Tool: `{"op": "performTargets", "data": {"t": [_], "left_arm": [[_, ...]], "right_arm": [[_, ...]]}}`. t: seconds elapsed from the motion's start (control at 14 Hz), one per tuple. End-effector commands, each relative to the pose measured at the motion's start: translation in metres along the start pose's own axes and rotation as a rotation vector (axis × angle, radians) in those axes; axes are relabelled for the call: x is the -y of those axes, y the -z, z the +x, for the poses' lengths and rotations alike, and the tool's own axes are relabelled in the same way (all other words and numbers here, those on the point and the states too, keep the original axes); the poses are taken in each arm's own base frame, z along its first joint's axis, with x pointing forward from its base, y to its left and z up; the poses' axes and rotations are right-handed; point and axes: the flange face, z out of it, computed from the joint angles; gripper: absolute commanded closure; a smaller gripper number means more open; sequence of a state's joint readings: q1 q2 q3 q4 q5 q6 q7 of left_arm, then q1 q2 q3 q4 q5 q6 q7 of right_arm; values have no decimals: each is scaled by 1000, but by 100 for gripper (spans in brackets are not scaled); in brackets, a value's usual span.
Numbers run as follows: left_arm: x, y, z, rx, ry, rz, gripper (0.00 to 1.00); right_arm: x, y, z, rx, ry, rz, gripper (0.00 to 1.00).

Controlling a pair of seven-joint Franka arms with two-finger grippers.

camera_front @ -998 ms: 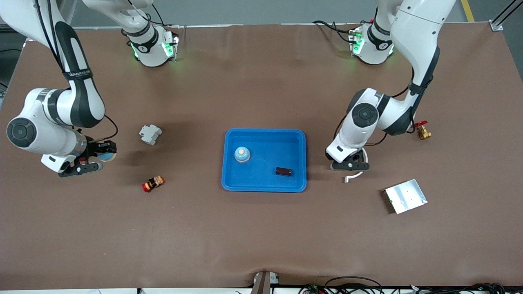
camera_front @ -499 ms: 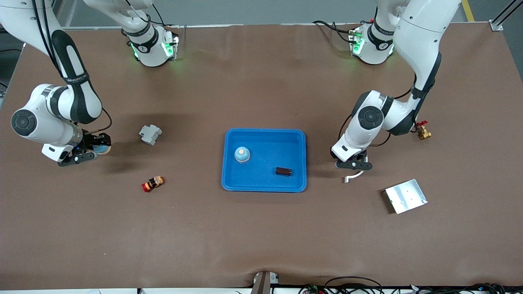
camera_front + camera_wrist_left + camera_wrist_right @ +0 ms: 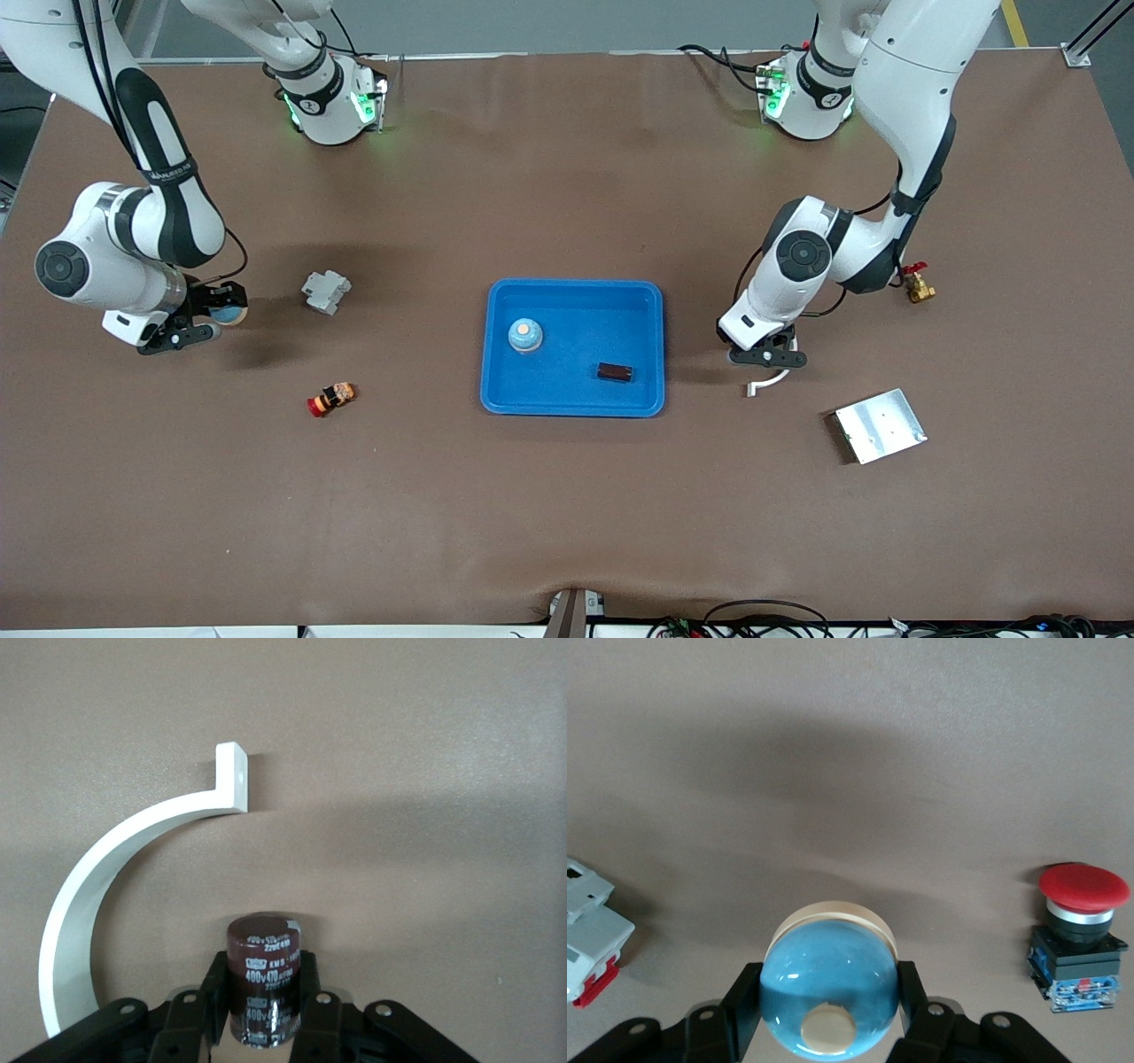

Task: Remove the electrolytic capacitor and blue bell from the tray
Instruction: 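Release the capacitor by the arc while the right gripper sets the bell down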

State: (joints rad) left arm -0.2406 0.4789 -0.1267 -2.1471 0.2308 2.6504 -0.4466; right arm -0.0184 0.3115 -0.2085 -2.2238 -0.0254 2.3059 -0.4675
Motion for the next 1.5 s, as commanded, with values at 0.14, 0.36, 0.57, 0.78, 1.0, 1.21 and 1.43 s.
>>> {"op": "performTargets", "data": {"t": [0.14, 0.36, 0.57, 0.78, 1.0, 1.21, 1.43], "left_arm": [[13, 1, 0, -13, 7, -2, 0], [13, 3, 2, -19, 19, -4, 0], [13, 6, 3, -22, 29, -7, 0], [11, 21, 10, -44, 52, -12, 0], [3, 44, 25, -22, 106, -18, 0], [-7, 73, 39, -1, 215, -57, 0], [-36, 104, 49, 18, 451, -105, 0]], "right_arm": [[-20, -21, -14, 43, -21, 14, 93], [-27, -33, -15, 48, -35, 15, 62], [-29, -38, -15, 50, -40, 16, 0], [-29, -32, -13, 56, -46, 21, 0], [-19, 22, 17, 92, -43, 70, 0], [29, 63, 51, 118, -203, 115, 0], [113, 88, 89, 95, -266, 59, 0]]}}
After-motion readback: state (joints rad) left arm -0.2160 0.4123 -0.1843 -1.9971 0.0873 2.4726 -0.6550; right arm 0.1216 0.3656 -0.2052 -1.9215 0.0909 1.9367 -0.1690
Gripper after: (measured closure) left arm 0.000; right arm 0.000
